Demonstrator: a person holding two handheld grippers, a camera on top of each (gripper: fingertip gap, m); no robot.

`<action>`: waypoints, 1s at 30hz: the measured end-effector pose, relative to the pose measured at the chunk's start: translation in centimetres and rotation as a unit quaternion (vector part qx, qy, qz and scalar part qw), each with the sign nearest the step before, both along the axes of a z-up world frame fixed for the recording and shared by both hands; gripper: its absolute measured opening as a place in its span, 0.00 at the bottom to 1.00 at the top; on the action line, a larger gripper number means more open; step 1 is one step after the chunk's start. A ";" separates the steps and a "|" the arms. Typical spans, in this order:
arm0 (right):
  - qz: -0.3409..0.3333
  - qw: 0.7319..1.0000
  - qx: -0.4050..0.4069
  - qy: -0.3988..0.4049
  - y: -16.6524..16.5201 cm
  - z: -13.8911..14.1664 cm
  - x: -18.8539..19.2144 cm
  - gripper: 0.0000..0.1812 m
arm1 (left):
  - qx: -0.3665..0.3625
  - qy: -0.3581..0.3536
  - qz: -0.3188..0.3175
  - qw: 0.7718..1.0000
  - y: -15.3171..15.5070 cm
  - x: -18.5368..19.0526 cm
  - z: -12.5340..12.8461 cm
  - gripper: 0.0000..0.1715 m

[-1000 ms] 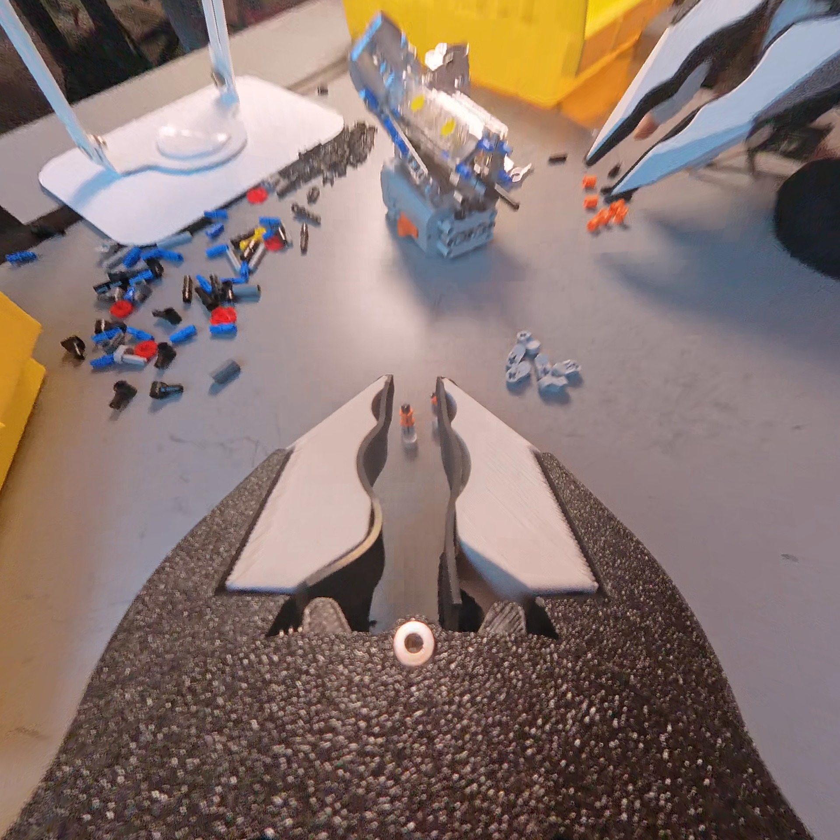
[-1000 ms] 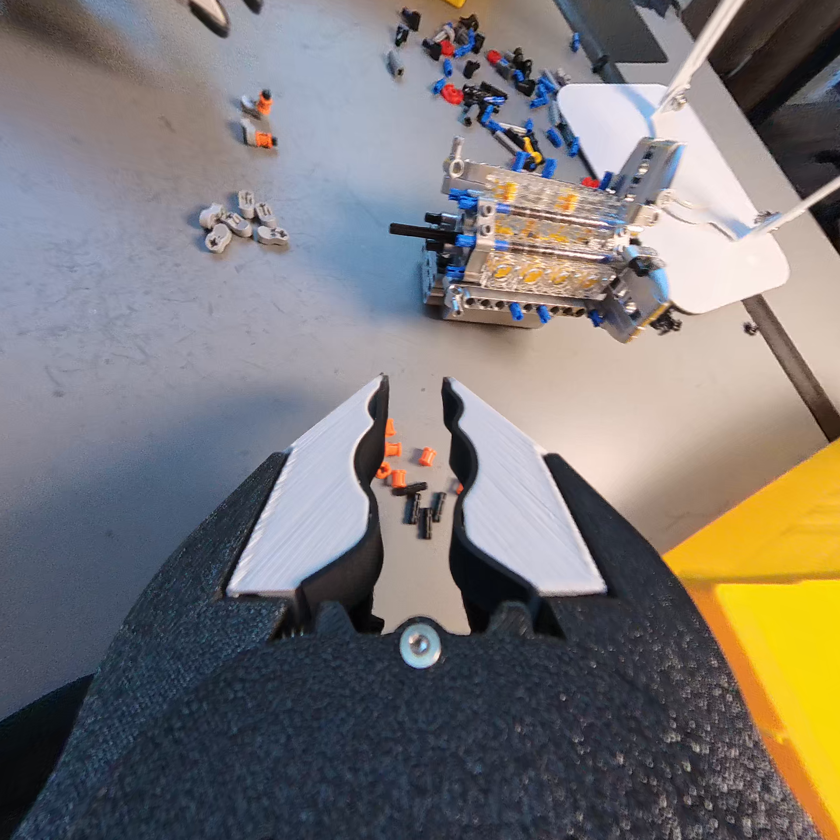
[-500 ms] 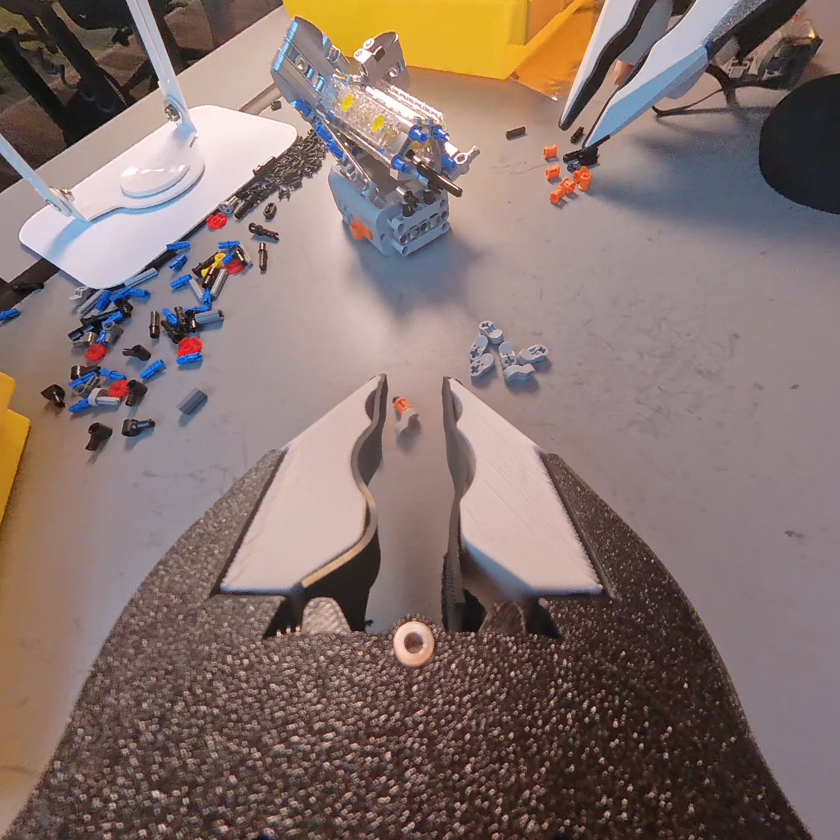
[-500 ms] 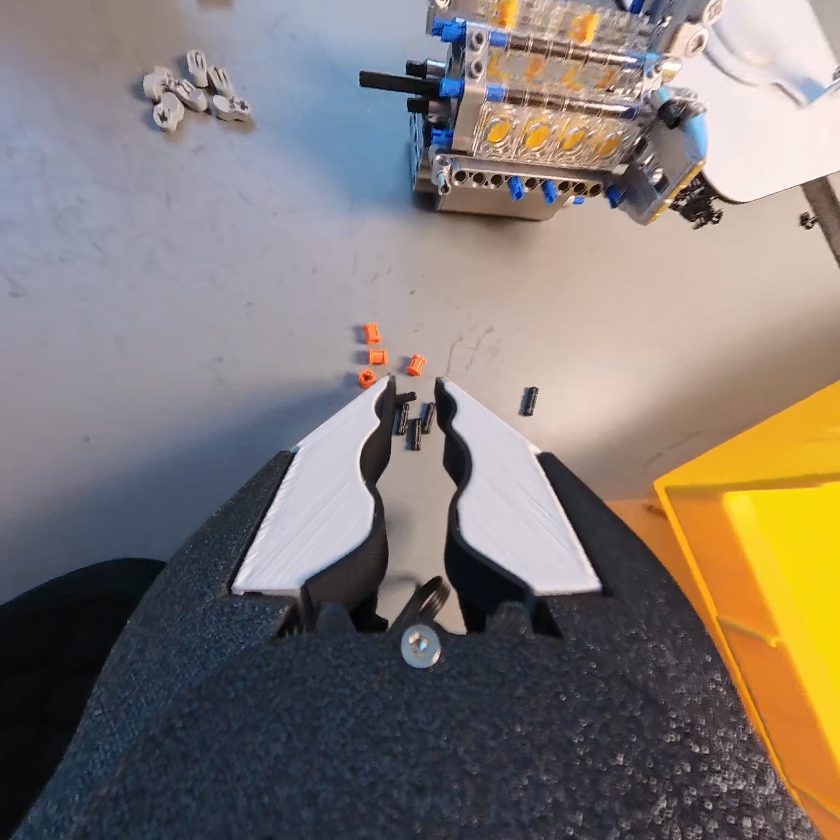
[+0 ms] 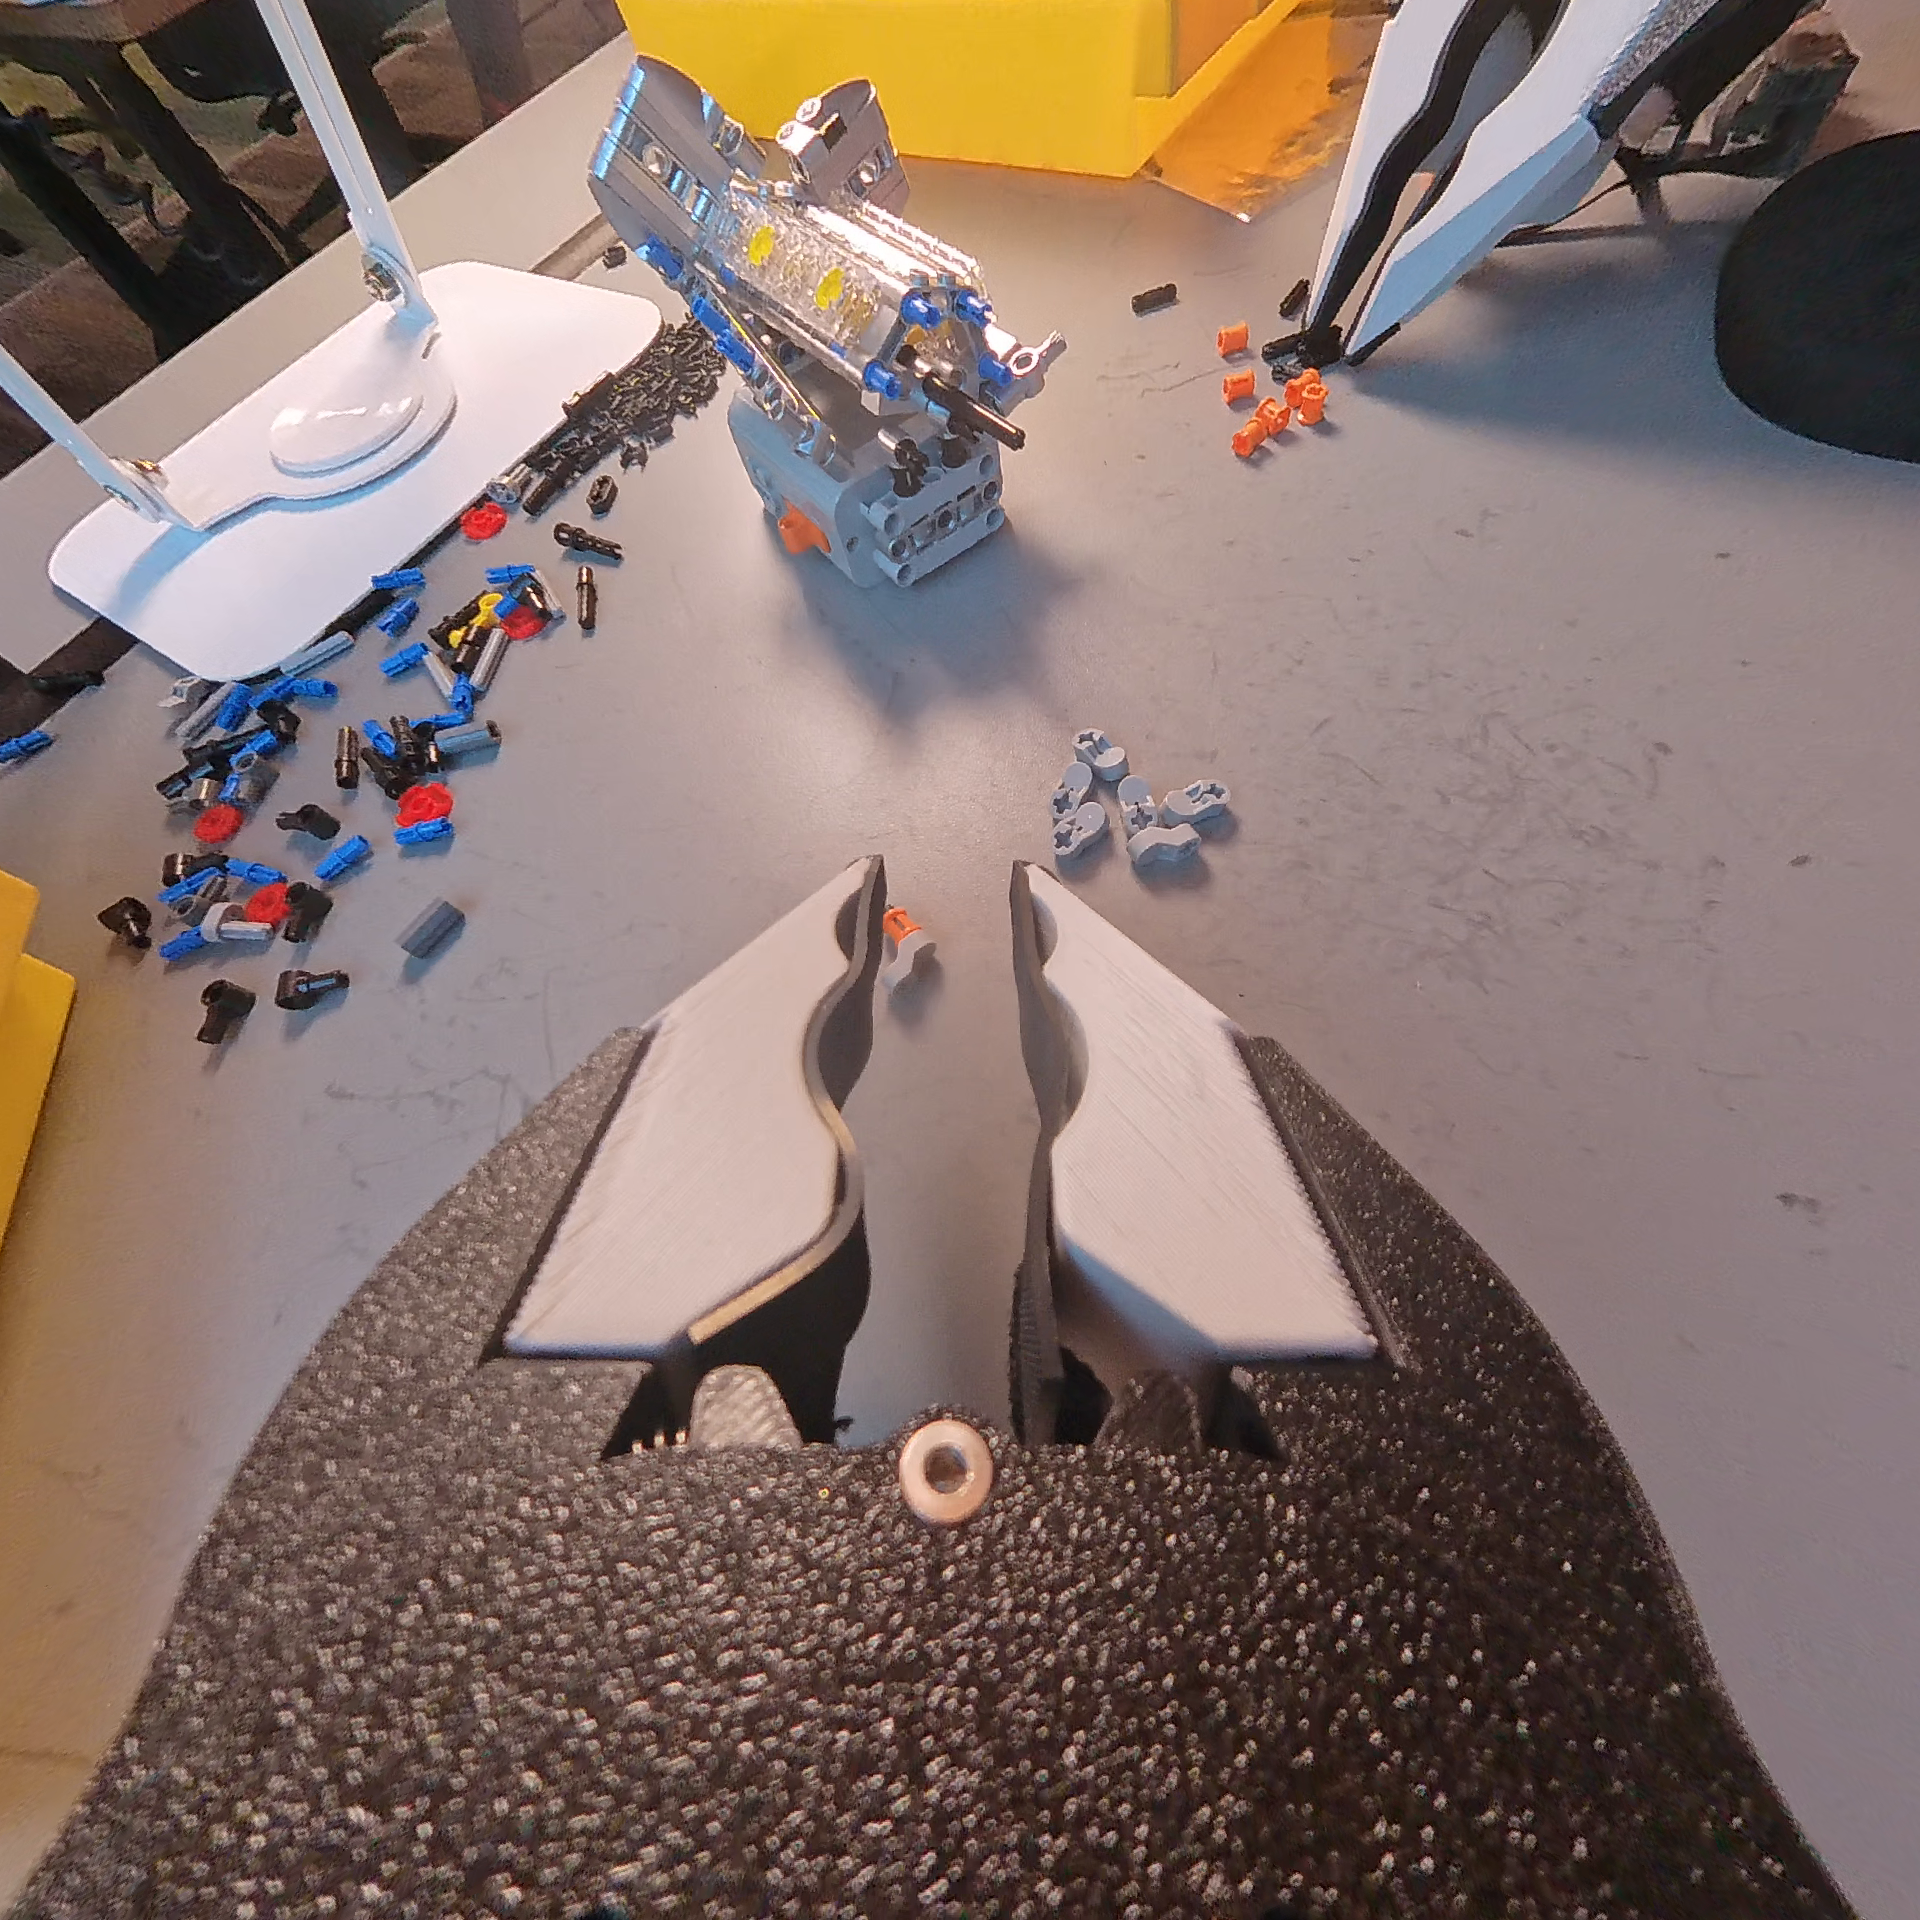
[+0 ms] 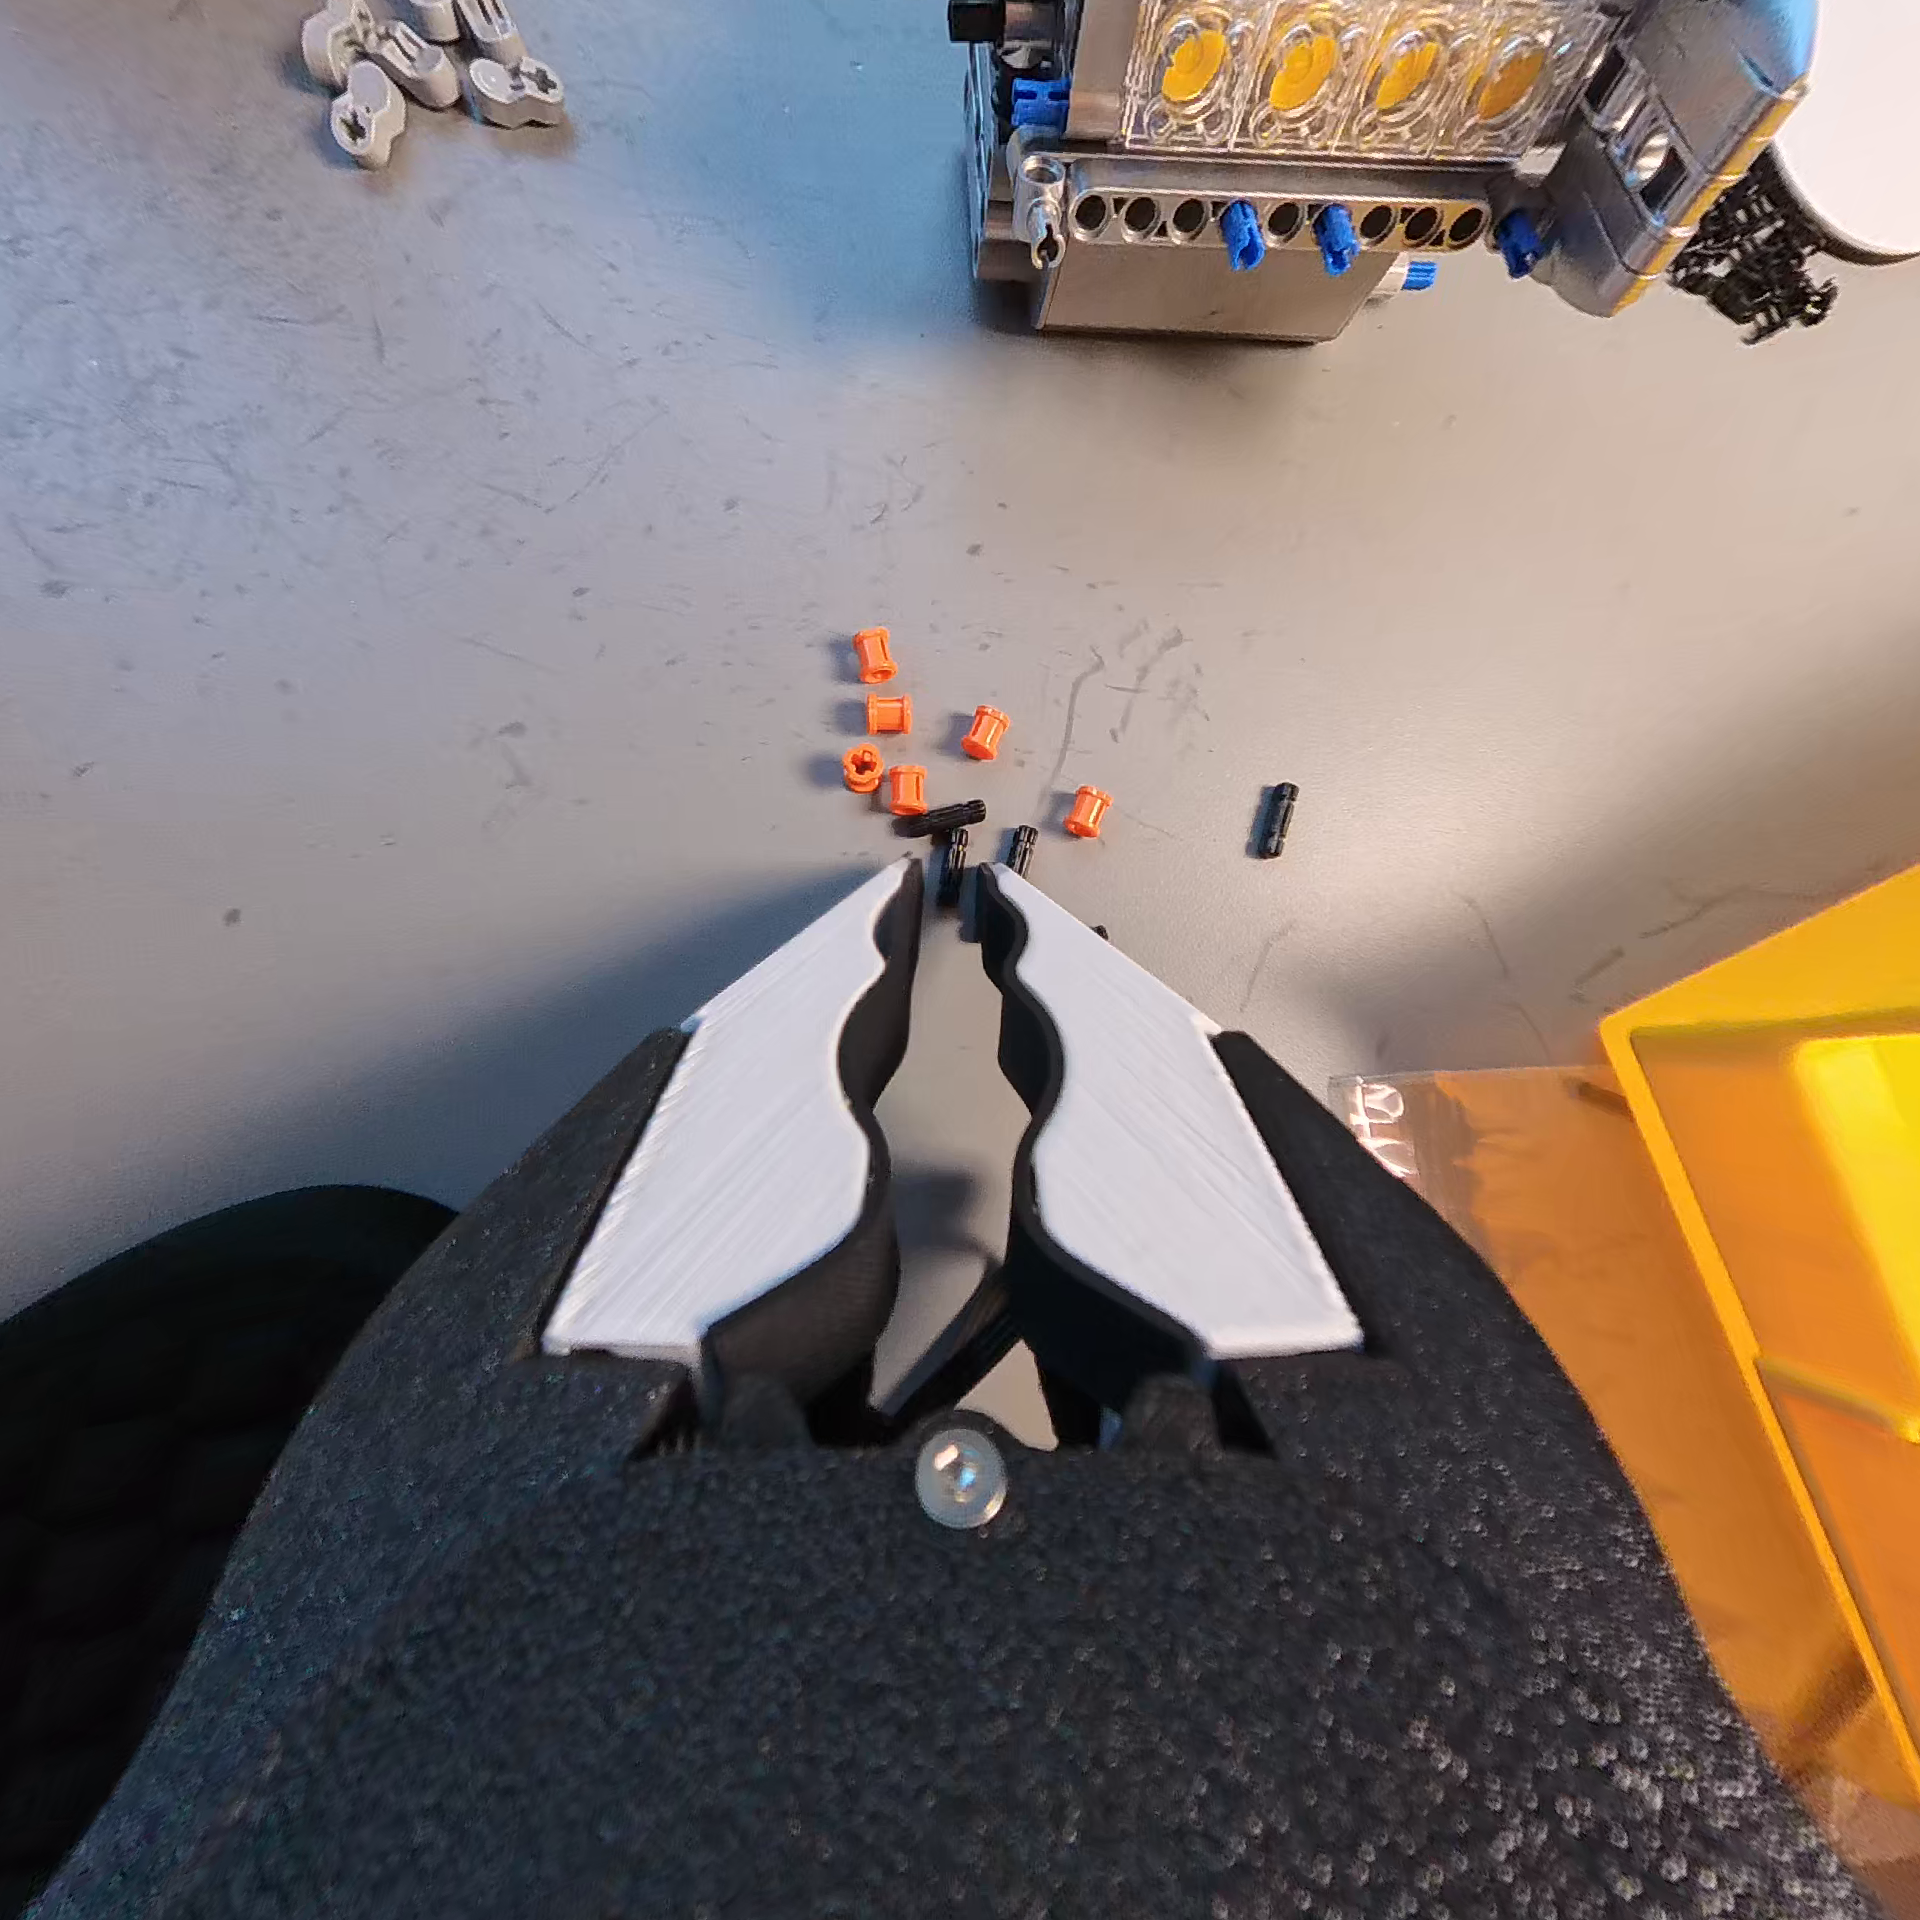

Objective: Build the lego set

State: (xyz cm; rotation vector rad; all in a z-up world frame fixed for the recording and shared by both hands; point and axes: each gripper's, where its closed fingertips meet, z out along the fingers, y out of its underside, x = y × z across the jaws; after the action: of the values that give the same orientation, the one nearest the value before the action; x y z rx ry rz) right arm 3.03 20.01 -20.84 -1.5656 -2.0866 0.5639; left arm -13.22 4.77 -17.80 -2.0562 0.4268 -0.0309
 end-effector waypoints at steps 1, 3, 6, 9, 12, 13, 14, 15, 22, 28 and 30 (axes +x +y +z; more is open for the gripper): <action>-0.001 1.000 0.001 0.001 0.0 0.0 0.0 0.05 | 0.000 0.000 0.000 1.000 0.0 0.0 0.0 0.13; -0.001 1.000 0.002 0.002 0.1 0.0 -0.1 0.04 | -0.001 0.001 0.000 1.000 0.0 0.0 0.0 0.13; 0.004 1.000 0.009 0.004 0.0 0.0 -0.3 0.04 | -0.002 0.003 -0.001 1.000 0.0 0.1 -0.1 0.13; 0.009 1.000 0.021 0.003 -0.1 0.0 -0.3 0.05 | -0.003 0.005 -0.002 1.000 0.0 0.1 -0.2 0.13; 0.004 1.000 0.020 0.004 0.0 0.0 -0.3 0.05 | -0.003 0.007 -0.002 1.000 0.0 0.1 -0.2 0.13; 0.001 1.000 0.020 0.005 0.1 0.0 -0.4 0.05 | -0.003 0.007 -0.002 1.000 0.0 0.1 -0.2 0.13; 0.000 1.000 0.019 0.005 0.1 0.0 -0.4 0.05 | -0.003 0.006 -0.002 1.000 0.0 0.2 -0.2 0.13; 0.000 1.000 0.019 0.005 0.1 0.0 -0.4 0.05 | -0.003 0.006 -0.003 1.000 0.0 0.2 -0.2 0.13; 0.020 1.000 0.015 0.003 -0.6 0.0 -0.2 0.00 | -0.004 0.007 -0.004 1.000 0.0 0.2 -0.2 0.13; 0.041 0.999 0.014 0.014 -1.3 0.3 -0.3 0.00 | -0.005 0.007 -0.006 1.000 0.0 0.3 -0.3 0.13; 0.036 0.999 0.014 0.032 -1.1 0.9 -0.5 0.01 | -0.004 0.008 -0.005 1.000 0.0 0.2 -0.2 0.13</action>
State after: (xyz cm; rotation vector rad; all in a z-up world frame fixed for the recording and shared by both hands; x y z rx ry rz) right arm 2.49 18.94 -19.96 -1.4433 -2.1008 0.5989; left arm -12.97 4.73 -18.05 -2.0632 0.4480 -0.0230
